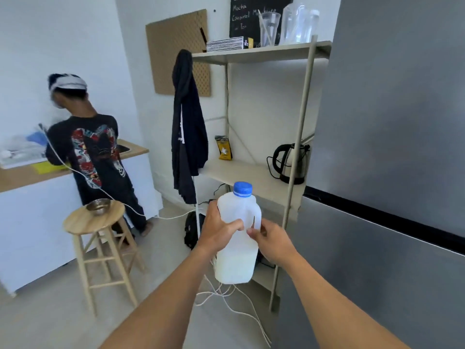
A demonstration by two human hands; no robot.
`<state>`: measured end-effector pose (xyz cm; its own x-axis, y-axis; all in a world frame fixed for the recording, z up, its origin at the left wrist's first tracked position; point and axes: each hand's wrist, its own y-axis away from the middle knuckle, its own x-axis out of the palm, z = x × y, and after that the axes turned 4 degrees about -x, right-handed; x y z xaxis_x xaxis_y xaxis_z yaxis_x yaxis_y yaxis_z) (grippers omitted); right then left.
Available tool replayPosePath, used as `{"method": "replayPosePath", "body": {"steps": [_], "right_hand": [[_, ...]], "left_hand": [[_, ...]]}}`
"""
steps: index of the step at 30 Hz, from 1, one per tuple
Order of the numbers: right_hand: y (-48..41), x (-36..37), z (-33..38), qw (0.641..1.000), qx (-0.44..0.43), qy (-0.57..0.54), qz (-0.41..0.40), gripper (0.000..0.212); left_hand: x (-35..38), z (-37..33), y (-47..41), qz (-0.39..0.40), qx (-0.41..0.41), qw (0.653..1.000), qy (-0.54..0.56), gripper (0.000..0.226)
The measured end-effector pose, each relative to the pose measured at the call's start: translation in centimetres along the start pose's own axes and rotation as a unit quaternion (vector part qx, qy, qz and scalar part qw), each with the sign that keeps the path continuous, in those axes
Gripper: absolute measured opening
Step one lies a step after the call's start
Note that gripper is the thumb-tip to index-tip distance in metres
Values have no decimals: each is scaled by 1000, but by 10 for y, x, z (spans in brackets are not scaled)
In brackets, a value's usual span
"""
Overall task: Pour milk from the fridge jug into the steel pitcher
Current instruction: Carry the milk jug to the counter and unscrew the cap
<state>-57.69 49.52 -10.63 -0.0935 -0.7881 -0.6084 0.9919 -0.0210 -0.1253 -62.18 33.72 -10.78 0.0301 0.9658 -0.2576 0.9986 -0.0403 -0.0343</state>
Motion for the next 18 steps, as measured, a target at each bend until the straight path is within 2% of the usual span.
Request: {"method": "replayPosePath", "body": {"steps": [3,6,10,14,18], "right_hand": [[33,36,14,998,-29,6,57,8],[60,70,20,996,-28,8,87,15],[116,126,44,982,-71,18,174,18],[168,179,81,957,-124,12,263,13],[224,229,123,936,-172,-9,308,11]], "left_hand": [[-35,28,51,-53,-17,998,-16,82],[-62,53,94,-85,-33,995,-28,84],[-107,84,181,-158,-71,984,-37,82],[-160,108,267,-247,-114,962,-26,80],[-209,117,346,-325,-142,934,-40,85]]}}
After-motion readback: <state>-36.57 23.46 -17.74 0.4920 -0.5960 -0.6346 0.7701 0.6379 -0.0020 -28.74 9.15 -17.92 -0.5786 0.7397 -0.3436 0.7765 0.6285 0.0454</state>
